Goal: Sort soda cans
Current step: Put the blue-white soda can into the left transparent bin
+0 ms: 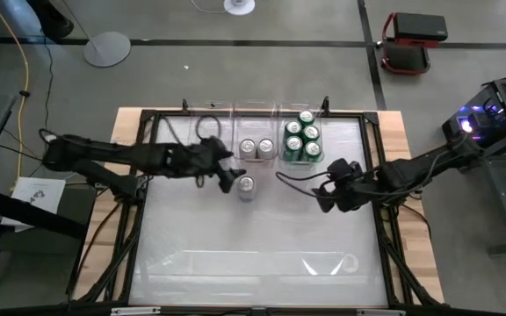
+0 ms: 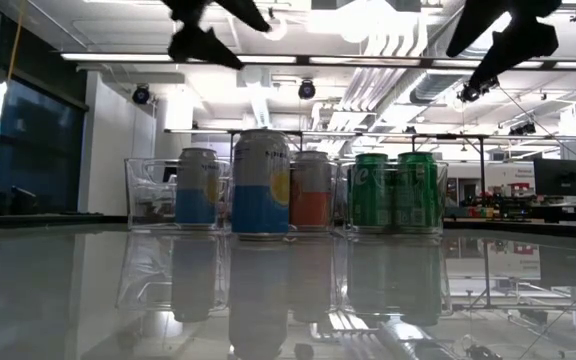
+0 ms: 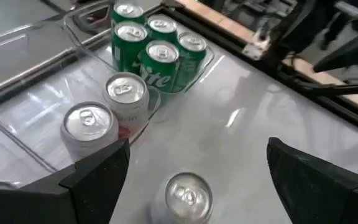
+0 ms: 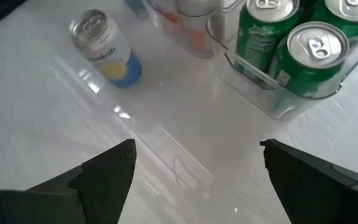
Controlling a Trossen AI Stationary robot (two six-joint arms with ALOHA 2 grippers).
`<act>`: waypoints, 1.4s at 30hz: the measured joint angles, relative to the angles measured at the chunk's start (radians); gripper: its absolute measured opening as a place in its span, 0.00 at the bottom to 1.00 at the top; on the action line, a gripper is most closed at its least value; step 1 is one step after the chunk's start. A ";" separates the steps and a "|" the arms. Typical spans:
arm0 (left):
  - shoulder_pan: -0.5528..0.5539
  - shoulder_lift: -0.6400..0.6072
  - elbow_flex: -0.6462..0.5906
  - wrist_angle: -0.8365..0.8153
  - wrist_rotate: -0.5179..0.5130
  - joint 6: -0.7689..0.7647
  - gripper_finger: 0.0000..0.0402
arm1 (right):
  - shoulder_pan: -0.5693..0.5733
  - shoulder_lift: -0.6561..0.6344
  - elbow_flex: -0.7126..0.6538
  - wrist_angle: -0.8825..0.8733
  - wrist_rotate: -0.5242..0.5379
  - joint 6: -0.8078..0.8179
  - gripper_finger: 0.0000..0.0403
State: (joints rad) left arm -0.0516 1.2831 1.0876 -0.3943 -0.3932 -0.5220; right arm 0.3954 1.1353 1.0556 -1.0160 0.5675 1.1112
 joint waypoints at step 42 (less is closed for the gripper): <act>-0.056 0.416 0.053 -0.068 -0.011 -0.134 0.89 | -0.022 -0.088 -0.122 0.094 -0.063 -0.193 0.84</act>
State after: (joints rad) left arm -0.1074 1.6989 1.1404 -0.4628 -0.4047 -0.6564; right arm 0.3738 1.0473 0.9333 -0.9222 0.5049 0.9180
